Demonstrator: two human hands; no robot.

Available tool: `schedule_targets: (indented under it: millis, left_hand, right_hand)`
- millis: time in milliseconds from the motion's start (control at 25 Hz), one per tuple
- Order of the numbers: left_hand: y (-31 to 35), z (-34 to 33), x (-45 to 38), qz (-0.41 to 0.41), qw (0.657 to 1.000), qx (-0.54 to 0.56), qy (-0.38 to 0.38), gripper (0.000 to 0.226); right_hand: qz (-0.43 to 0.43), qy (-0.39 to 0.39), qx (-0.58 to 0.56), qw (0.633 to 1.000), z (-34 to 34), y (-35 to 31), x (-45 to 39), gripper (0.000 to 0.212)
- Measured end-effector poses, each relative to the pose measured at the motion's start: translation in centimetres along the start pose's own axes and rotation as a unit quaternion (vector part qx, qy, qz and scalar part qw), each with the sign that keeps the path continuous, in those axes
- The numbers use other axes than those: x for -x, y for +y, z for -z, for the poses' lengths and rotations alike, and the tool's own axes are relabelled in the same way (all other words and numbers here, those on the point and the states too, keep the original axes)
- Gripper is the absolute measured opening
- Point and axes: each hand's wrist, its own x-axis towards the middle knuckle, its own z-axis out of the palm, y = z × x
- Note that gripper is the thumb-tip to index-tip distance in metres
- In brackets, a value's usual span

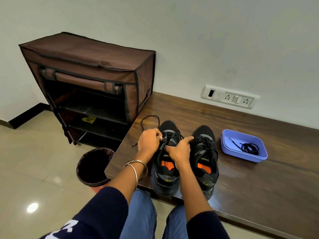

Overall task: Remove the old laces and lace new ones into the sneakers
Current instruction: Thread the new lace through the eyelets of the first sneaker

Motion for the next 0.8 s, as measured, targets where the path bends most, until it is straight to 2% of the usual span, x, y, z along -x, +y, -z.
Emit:
schedule_targets:
  millis: [240,440,600,720,760,800]
  left_hand:
    - [-0.1,-0.7,-0.5,0.012,0.993,-0.099,-0.055,0.023]
    - [-1.0,-0.3,-0.9,0.008,0.995,0.093,-0.018,0.011]
    - [-0.3,-0.3,-0.6,0.041,0.995,0.093,-0.008,0.003]
    - [0.2,-0.1,-0.7,0.021,0.999,0.035,-0.012,0.013]
    - [0.6,0.1,-0.6,0.009,0.998,0.062,-0.014,0.014]
    - [1.2,0.5,-0.5,0.017,0.99,0.139,-0.013,0.016]
  right_hand:
    - [0.02,0.02,-0.02,0.999,0.2,0.1,1.1,0.129]
    - [0.032,0.026,-0.007,0.999,0.3,0.1,0.8,0.128]
    - [0.035,0.028,0.001,0.999,0.6,0.0,0.9,0.125]
    - [0.031,0.027,0.014,0.999,0.5,-0.1,0.8,0.124]
    - [0.028,0.025,0.017,0.999,0.5,-0.1,0.9,0.125]
    - [0.028,0.024,0.016,0.999,0.4,-0.2,1.0,0.124]
